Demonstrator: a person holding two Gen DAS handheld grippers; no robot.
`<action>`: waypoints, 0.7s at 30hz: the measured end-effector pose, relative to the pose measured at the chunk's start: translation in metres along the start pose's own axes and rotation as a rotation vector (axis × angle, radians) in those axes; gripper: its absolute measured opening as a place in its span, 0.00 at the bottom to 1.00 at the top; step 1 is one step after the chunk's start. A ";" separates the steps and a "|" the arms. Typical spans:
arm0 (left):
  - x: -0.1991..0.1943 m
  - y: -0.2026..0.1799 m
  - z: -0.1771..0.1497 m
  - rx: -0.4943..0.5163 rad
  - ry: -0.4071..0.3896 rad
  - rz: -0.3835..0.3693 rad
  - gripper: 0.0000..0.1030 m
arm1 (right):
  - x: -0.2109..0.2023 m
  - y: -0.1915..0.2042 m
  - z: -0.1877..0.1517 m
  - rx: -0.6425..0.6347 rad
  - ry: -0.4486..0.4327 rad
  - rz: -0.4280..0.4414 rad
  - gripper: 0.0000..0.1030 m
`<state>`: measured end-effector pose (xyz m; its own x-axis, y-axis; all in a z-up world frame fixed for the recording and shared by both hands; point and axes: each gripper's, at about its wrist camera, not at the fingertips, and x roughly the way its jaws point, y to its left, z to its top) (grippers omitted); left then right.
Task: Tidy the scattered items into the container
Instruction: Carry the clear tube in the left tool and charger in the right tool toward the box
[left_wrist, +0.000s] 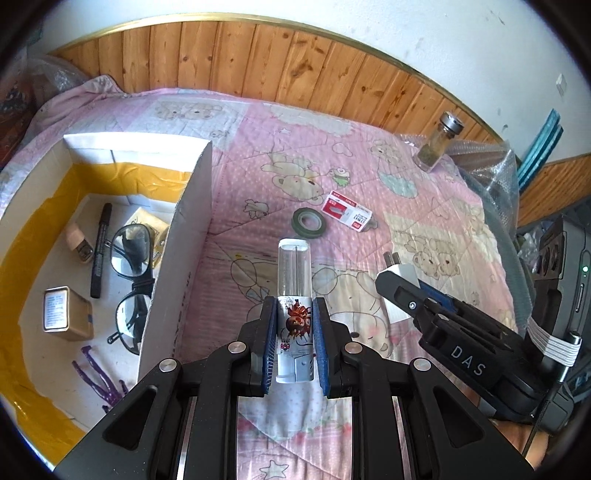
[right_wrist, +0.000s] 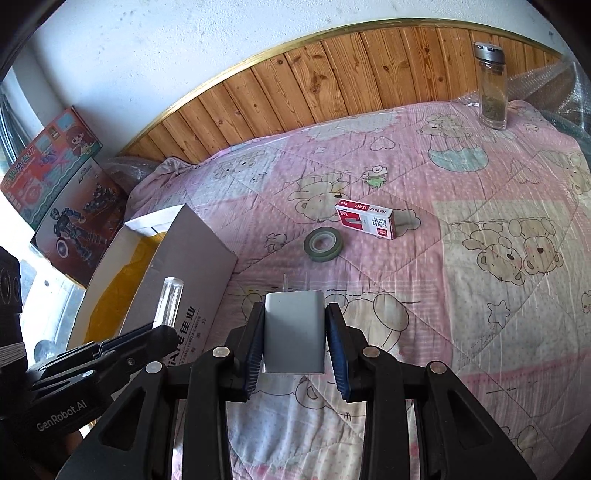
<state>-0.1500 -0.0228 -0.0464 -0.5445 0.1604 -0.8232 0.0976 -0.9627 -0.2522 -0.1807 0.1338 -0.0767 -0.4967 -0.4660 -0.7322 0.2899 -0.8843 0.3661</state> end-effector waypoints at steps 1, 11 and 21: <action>-0.002 0.000 -0.001 0.000 0.002 0.004 0.19 | -0.003 0.002 -0.001 -0.005 -0.005 -0.002 0.33; -0.036 -0.009 -0.011 0.039 -0.052 0.009 0.19 | -0.035 0.030 -0.014 -0.046 -0.048 0.010 0.33; -0.078 -0.008 -0.026 0.033 -0.127 -0.020 0.19 | -0.068 0.062 -0.029 -0.109 -0.098 0.007 0.33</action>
<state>-0.0869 -0.0221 0.0066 -0.6473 0.1529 -0.7467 0.0596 -0.9665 -0.2495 -0.1052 0.1121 -0.0206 -0.5703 -0.4773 -0.6685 0.3782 -0.8751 0.3021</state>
